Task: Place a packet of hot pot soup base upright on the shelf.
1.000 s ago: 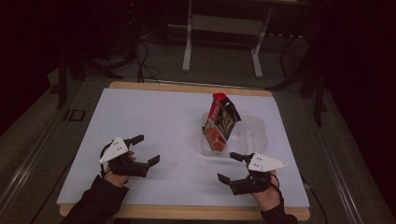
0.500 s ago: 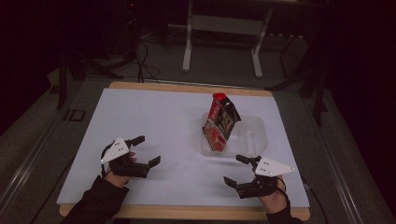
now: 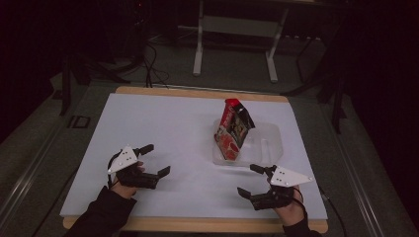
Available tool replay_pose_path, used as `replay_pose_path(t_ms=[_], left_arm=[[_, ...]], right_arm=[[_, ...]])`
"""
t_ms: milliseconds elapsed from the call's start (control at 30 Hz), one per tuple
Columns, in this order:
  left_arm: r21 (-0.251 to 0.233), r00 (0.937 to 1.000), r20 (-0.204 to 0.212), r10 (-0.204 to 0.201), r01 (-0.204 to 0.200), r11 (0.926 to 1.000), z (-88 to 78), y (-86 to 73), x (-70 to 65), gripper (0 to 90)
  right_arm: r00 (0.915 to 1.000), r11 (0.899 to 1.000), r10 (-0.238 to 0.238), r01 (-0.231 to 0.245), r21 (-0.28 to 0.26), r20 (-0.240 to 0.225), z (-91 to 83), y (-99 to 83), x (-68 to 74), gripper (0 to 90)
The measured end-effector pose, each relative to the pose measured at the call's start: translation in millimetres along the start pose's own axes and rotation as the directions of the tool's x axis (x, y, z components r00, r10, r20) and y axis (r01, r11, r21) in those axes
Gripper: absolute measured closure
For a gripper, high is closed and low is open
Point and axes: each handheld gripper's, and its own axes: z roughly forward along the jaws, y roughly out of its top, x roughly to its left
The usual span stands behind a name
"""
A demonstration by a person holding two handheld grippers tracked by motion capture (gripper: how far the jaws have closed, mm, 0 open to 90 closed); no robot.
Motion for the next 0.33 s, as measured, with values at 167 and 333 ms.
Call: replay_pose_path(t_ms=[167, 333], left_arm=[[0.004, 1.0000, 0.003, 0.006, -0.006, 1.0000, 0.4, -0.2, -0.9, 1.7], [0.007, 1.0000, 0.003, 0.008, -0.008, 0.9999, 0.7, -0.5, -0.9, 1.7]], right_arm=[[1.0000, 1.000, -0.007, 0.007, 0.002, 0.006, 0.2, 0.1, 0.4, 13.1], [0.9999, 1.000, -0.007, 0.007, 0.009, 0.016, 0.2, -0.4, -0.7, 13.1]])
